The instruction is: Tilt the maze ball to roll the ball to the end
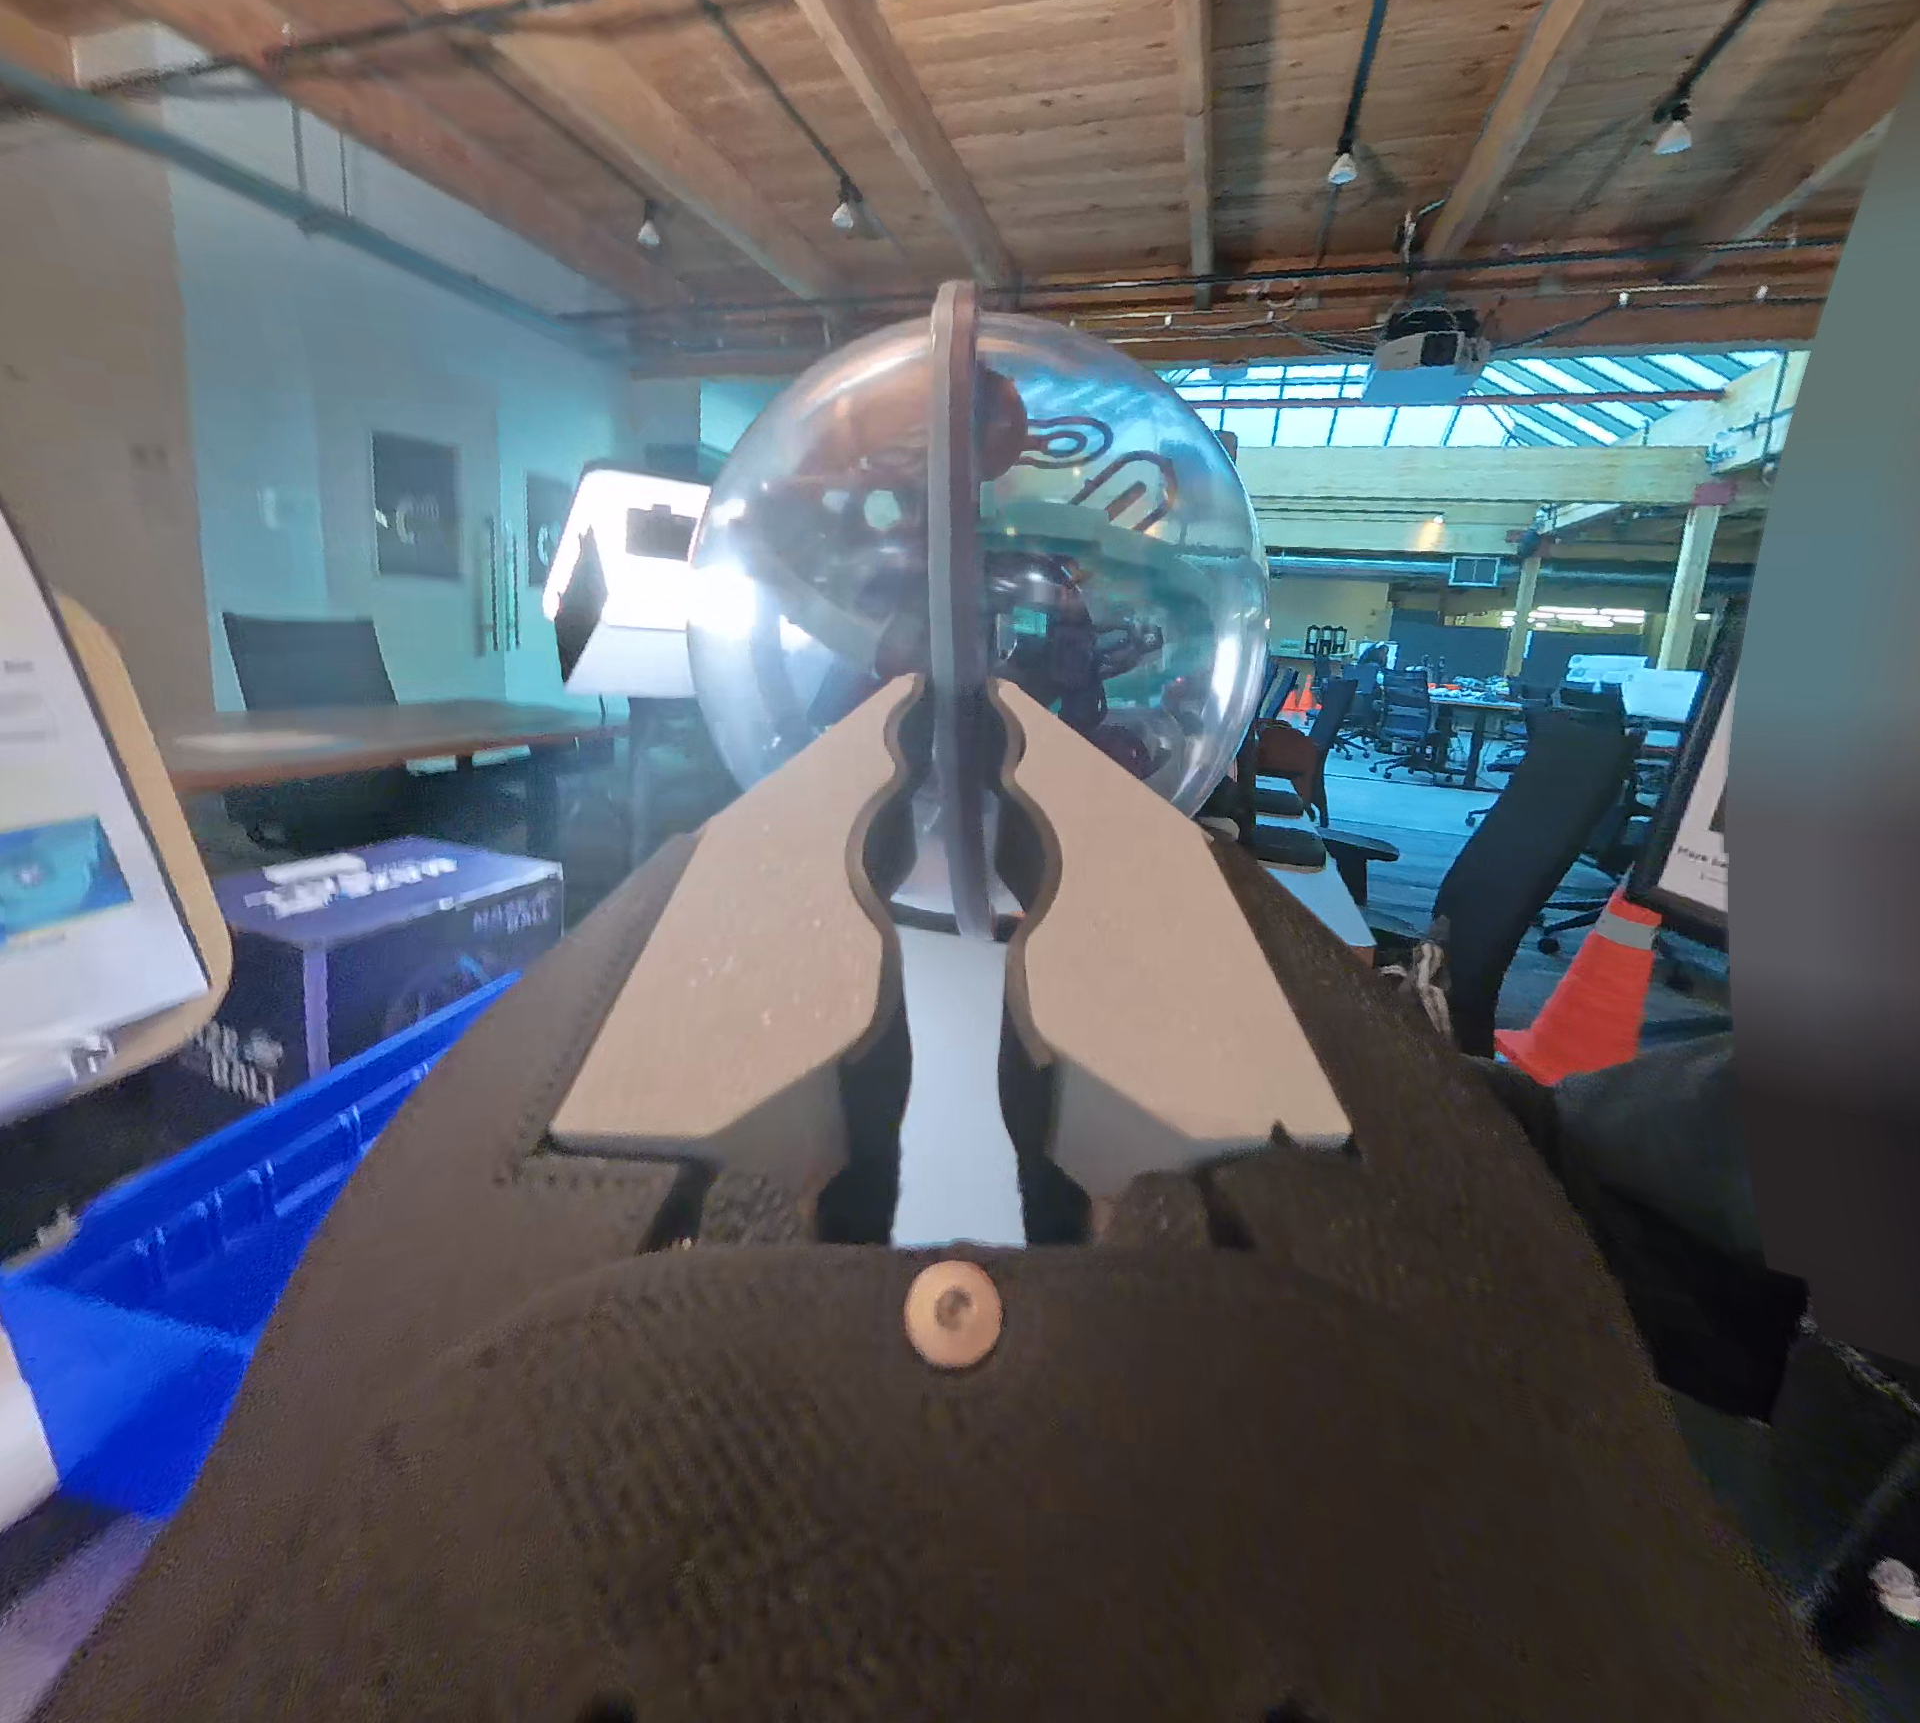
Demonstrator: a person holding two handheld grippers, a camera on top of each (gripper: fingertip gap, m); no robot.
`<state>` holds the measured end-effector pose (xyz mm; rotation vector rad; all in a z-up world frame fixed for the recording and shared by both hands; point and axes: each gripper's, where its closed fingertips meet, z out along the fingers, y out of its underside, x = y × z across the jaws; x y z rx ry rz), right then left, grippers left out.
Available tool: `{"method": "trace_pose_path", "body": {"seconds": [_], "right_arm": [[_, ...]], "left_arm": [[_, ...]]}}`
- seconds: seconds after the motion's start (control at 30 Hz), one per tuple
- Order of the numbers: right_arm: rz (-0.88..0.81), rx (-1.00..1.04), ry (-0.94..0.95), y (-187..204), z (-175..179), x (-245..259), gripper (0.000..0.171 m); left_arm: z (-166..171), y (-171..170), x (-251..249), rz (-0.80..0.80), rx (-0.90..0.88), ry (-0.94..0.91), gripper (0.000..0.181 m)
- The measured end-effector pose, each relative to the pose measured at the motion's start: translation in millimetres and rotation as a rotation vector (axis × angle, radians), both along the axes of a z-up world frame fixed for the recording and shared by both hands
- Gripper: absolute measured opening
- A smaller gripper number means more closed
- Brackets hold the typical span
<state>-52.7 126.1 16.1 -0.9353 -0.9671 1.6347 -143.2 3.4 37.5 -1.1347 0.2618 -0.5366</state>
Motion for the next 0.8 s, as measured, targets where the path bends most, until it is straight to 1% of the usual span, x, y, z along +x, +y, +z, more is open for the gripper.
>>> {"method": "trace_pose_path", "body": {"seconds": [0.07,0.13,0.23,0.37,0.6,0.7,0.8], "right_arm": [[0.02,-0.054,-0.044,3,-17,-3,0.0],[0.046,-0.127,-0.102,6,-40,-6,0.0],[0.073,-0.222,-0.194,8,-80,-7,0.0],[0.079,-0.307,-0.297,6,-123,-1,0.0],[0.072,-0.465,-0.447,-8,-184,28,0.0],[0.055,-0.499,-0.491,-11,-203,40,0.0],[0.054,-0.515,-0.503,-12,-214,47,0.0]], "left_arm": [[-16,5,-5,-0.009,-0.072,-0.043,0.007],[-39,10,-10,-0.03,-0.16,-0.096,0.007],[-82,15,-13,-0.062,-0.295,-0.17,0.008],[-137,16,-11,-0.11,-0.45,-0.288,0.008],[-226,4,20,-0.226,-0.742,-0.465,0.007],[-251,-1,34,-0.263,-0.834,-0.492,0.008],[-260,-3,44,-0.283,-0.87,-0.491,0.008]]}}
